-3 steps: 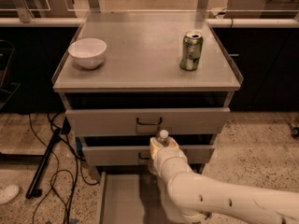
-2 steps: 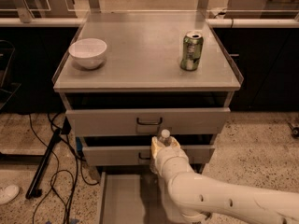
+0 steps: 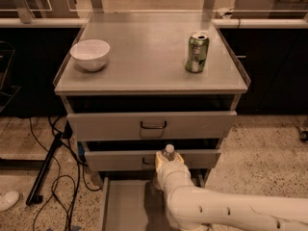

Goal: Place water bottle into bottom drawer

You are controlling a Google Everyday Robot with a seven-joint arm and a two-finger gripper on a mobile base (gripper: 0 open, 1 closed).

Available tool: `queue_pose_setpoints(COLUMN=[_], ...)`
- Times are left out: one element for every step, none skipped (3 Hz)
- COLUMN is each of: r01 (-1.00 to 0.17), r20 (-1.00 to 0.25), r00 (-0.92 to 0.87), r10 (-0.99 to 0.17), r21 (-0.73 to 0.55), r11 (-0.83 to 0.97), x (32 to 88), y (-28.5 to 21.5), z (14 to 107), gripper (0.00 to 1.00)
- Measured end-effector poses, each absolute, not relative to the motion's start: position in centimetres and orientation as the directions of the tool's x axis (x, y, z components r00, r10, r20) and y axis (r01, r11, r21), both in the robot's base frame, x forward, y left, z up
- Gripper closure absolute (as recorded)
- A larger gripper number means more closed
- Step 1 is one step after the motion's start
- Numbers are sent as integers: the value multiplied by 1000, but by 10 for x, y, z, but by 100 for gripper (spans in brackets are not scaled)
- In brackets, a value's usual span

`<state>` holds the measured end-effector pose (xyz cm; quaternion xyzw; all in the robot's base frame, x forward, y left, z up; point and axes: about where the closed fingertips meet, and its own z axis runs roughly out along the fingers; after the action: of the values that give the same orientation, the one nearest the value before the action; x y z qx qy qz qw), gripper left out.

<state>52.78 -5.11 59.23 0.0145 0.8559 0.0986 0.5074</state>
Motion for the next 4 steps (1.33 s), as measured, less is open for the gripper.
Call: queue_pose_setpoints(r01=[-27,-27,5,88], r20=[-848,-848,-839,-828], r00=[-509,-509,-513,-490], r10=[151,151,179,272], r21=[191,191,206,263], r11=[981,981,979,961], x=[524,524,521,520], y=[-62,-62,-56,-46], z=[560,560,550,529], gripper=[100,100,100,100])
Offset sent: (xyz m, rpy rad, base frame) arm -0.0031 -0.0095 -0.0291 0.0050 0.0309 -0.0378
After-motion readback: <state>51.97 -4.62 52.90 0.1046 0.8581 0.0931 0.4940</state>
